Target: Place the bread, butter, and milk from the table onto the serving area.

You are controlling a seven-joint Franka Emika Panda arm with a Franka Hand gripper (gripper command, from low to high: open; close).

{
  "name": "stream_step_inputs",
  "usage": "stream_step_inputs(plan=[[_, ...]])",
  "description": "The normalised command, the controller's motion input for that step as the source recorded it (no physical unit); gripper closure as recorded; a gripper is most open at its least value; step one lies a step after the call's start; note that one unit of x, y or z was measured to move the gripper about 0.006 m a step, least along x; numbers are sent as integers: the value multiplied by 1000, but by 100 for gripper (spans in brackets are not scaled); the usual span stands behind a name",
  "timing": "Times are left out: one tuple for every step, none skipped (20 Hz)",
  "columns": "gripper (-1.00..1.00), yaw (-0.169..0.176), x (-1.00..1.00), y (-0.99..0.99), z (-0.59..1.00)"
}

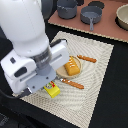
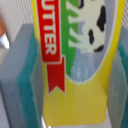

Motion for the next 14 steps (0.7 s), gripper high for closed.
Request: stream_step_inputs(plan=[[100, 0, 677, -117, -266], [100, 0, 620, -111, -269], [100, 0, 623, -89, -254], [100, 0, 603, -74, -217], [100, 0, 540, -49, -140], [100, 0, 557, 0, 0], [100, 0, 531, 0, 34], [-100, 0, 440, 0, 126], [-100, 0, 334, 0, 349], [-100, 0, 351, 0, 466], [-100, 0, 211, 0, 654], [-100, 0, 63, 20, 663], [-100, 0, 63, 46, 746], [-100, 0, 11, 111, 726]])
